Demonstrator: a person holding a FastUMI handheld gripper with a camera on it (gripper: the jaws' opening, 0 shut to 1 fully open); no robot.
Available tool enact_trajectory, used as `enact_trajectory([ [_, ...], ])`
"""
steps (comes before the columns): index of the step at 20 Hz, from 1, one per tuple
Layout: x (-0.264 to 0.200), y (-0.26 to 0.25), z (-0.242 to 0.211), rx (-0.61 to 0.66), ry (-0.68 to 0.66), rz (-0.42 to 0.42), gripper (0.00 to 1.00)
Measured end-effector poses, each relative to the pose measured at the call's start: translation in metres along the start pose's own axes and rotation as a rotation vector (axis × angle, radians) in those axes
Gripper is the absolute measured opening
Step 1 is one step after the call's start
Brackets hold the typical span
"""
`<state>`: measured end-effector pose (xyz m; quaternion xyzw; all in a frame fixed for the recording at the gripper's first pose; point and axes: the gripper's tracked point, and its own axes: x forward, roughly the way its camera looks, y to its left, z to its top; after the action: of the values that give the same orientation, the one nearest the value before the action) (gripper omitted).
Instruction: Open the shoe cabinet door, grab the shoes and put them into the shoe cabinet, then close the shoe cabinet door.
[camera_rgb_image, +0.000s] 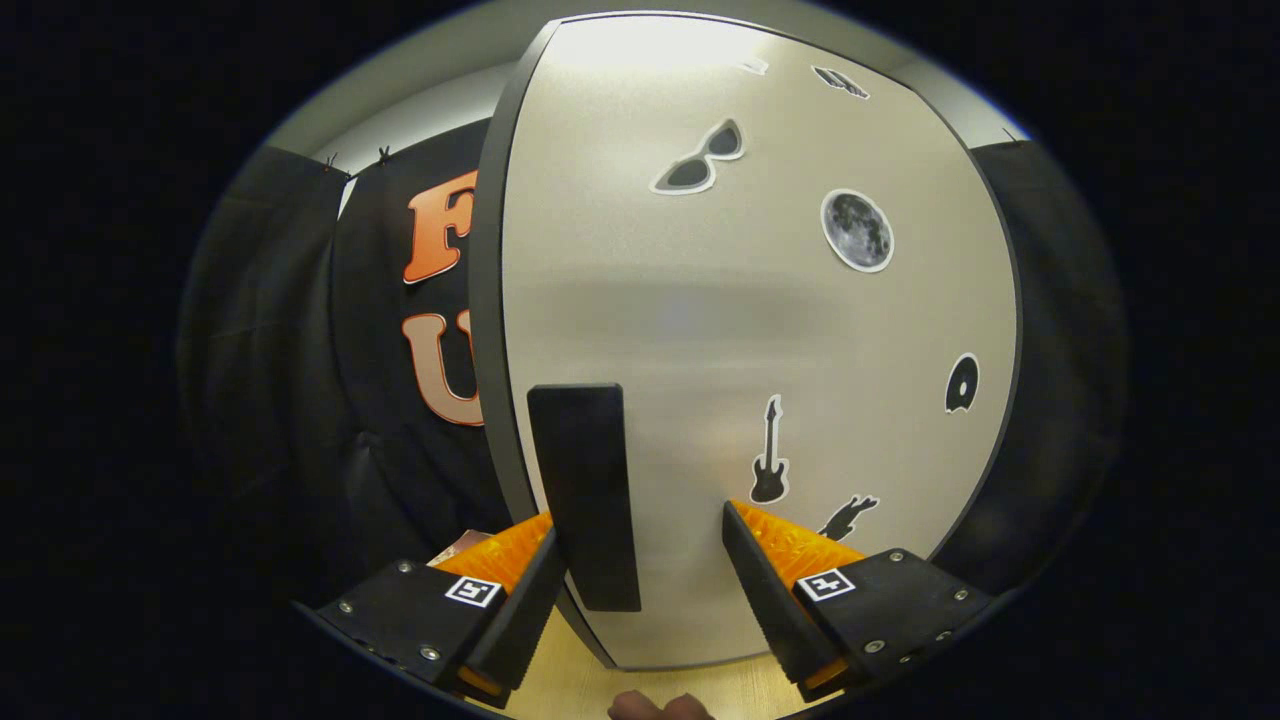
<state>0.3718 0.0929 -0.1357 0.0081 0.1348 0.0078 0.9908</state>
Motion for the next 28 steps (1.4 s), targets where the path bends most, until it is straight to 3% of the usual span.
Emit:
enact_trajectory([
  [3,-0.017,0.0,-0.003,0.038,0.006,0.003,0.92],
  [22,-0.195,-0.037,0.024,-0.022,-0.068,-0.014,0.92],
  [28,-0.251,-0.074,0.033,-0.02,-0.08,-0.001,0.92],
])
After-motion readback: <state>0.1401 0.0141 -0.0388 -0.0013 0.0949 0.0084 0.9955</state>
